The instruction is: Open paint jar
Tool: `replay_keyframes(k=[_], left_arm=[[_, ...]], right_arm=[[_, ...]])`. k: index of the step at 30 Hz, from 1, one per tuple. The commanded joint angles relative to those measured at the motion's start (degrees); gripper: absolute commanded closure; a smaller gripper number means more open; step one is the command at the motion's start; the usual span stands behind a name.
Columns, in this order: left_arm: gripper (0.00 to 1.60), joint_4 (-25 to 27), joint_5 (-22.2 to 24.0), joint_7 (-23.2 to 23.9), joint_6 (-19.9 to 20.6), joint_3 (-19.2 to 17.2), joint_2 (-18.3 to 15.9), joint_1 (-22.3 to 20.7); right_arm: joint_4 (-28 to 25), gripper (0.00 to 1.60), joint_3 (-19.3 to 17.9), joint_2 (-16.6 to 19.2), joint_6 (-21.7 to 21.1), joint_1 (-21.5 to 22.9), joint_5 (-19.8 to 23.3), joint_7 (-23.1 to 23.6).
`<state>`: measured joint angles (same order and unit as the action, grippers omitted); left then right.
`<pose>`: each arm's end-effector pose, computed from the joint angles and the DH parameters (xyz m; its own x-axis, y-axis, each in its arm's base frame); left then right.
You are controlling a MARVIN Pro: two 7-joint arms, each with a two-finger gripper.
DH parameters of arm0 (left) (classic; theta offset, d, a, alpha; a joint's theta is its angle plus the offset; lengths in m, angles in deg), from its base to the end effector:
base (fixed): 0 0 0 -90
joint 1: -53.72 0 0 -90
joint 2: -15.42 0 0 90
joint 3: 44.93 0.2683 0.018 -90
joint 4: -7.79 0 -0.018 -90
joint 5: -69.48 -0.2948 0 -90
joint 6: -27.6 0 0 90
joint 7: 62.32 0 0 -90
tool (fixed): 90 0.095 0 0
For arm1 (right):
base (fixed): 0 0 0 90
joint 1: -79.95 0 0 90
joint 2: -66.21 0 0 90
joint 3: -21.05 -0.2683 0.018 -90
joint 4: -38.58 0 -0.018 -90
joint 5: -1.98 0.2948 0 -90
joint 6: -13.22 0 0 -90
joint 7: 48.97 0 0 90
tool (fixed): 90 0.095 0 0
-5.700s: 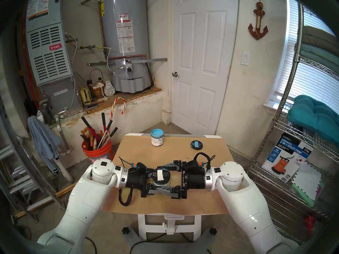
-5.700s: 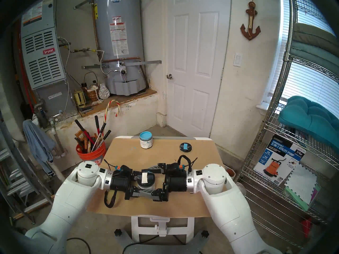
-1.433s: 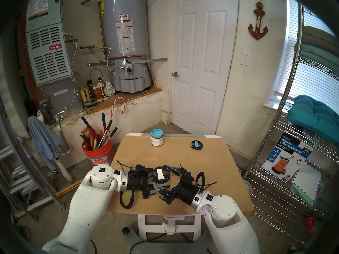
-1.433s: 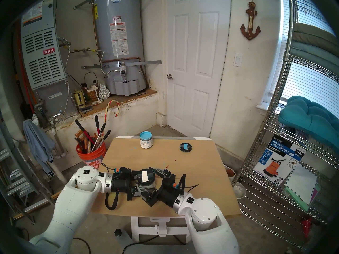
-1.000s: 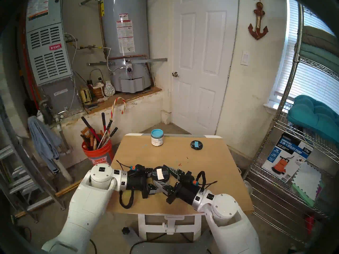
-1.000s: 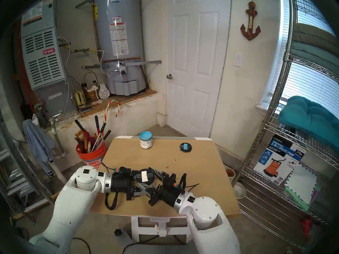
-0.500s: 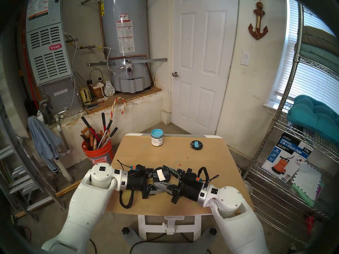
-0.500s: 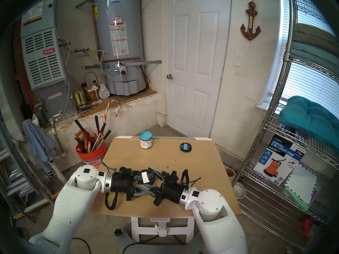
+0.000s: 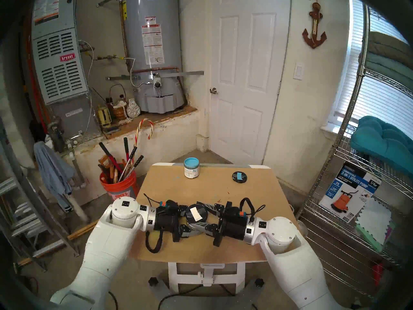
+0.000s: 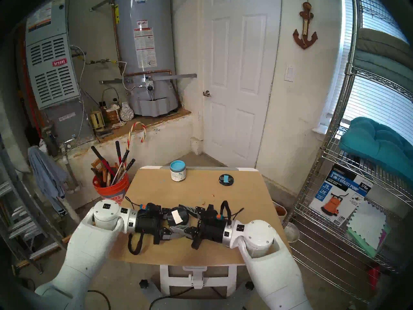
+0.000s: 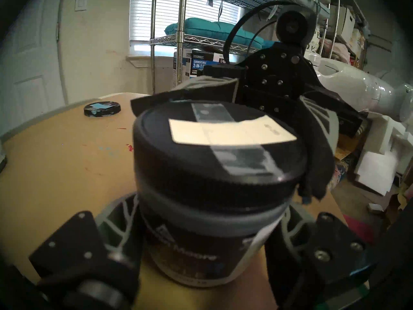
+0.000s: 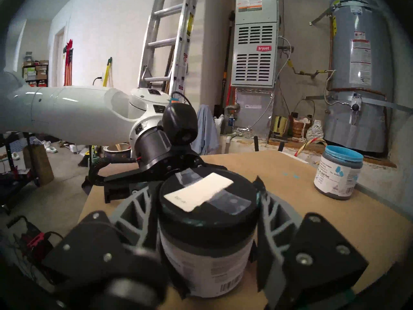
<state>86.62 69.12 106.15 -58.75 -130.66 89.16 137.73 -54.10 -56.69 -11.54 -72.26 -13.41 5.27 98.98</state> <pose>0.3508 -0.0145 -0.3325 0.1571 -0.2950 0.9425 -0.9757 -0.1938 0.1020 0.3203 0.0964 -0.3079 -0.0523 0.1295 0.9902 0.9434 -0.3187 0.0915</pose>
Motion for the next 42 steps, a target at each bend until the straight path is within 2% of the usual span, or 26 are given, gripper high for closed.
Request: replay_keyframes(k=[1,14,30,33,34,36,37,38,39,42], left_arm=[[1.60,-0.58,-0.40,-0.27,0.21,-0.35,-0.52,-0.95],[1.60,-1.65,-0.64,0.53,0.12,-0.45,-0.61,-1.99],[1.60,-2.73,-0.95,1.67,-0.03,-0.58,-0.62,-3.28],[1.60,-2.82,-0.95,1.82,-0.03,-0.63,-0.58,-3.37],[1.60,-2.85,-0.96,1.88,-0.03,-0.65,-0.57,-3.41],[1.60,-2.97,-0.97,2.08,-0.04,-0.71,-0.49,-3.49],[1.60,-3.02,-0.96,2.12,-0.06,-0.73,-0.46,-3.51],[1.60,-3.09,-0.95,2.16,-0.10,-0.76,-0.41,-3.52],[1.60,-3.15,-0.95,2.19,-0.12,-0.78,-0.37,-3.52],[1.60,-3.30,-0.95,2.21,-0.23,-0.79,-0.21,-3.40]], right_arm=[[1.10,1.60,2.21,-0.16,-1.10,4.39,2.39,5.31],[2.71,1.60,3.73,1.24,-5.26,8.86,5.11,13.21],[3.16,1.60,4.65,2.05,-3.14,9.75,5.27,17.01],[3.22,1.51,4.80,2.15,-3.03,9.80,5.28,17.36],[3.18,1.46,4.79,2.15,-2.74,9.72,5.23,17.33],[3.04,1.19,4.71,2.11,-2.27,9.43,5.16,17.11],[3.02,0.86,4.63,2.03,-2.27,9.27,5.25,17.00],[2.84,0.33,4.50,1.90,-1.95,8.96,5.13,16.51],[2.51,0.00,4.50,1.80,-1.28,8.72,4.49,15.65],[2.39,0.00,3.39,0.62,-0.08,7.62,4.47,13.03]])
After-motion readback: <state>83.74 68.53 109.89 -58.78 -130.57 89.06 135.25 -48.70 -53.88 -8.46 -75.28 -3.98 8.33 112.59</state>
